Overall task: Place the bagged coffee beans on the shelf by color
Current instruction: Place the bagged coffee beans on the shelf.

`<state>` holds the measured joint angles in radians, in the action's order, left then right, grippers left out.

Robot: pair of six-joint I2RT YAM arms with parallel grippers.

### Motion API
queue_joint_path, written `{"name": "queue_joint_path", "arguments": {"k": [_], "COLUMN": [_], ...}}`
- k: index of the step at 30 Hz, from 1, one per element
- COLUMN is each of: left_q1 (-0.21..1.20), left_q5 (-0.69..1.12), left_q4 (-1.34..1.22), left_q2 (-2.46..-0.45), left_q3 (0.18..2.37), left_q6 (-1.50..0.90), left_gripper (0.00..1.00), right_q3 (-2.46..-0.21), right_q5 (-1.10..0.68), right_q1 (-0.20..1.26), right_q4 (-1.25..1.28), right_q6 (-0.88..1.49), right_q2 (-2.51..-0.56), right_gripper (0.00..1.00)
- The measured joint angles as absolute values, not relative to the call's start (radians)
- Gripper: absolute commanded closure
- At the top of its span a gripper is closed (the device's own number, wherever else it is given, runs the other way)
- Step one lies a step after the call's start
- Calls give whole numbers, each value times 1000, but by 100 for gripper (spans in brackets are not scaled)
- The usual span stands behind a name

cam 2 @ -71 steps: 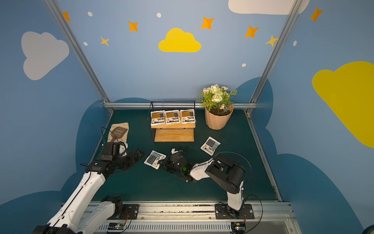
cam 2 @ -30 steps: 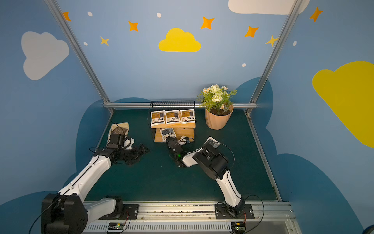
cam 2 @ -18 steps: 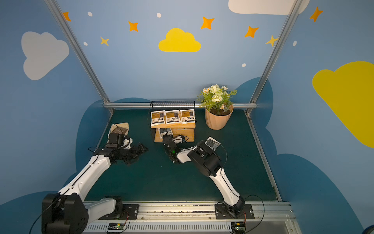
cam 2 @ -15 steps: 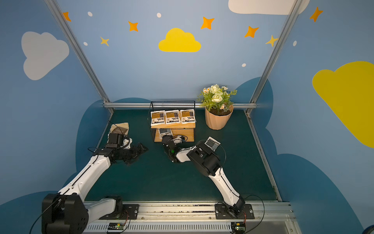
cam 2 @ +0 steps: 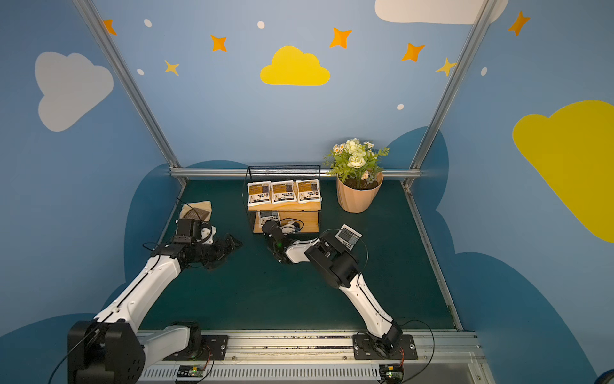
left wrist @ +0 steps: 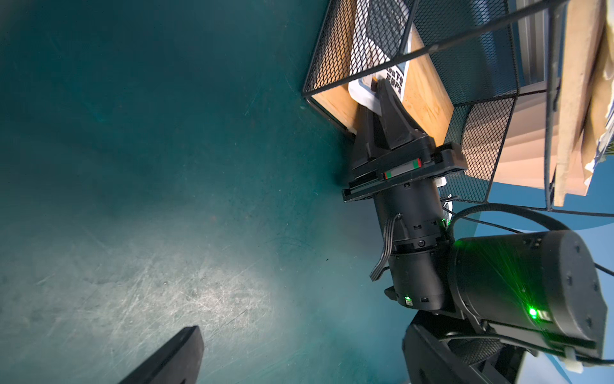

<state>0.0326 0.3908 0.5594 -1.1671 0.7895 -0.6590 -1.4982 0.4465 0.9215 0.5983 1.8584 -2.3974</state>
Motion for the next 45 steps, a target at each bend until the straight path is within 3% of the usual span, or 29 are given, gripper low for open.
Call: {"name": "queue_joint_path", "arguments": {"k": [8,14,17,35,45], "left_q1": [31,30,28,23,22], "left_q5": [390,390,391,391,392], "left_q4": [559,559,559,550,548], "left_q2": [-1155,-1150,-1147,-1114,-1077], "left_q3": [789,789,787,774,765], "left_q6": [-660,-661,-662,-662,-671], "left_gripper": [0,0,0,0,0], "right_q3": [-1535,-1539,-1537,-1355,-1131], "right_q5": [422,418,418,396,336], "right_q1": [937,941,941,949,981], "right_q4": [571,600,616,688,700], "right_q6": [1853,1845,1838,1816,1726], "right_q2": [-2411,-2412,-2407,-2303,-2169], "right_gripper": [74,41,34,28,28]}}
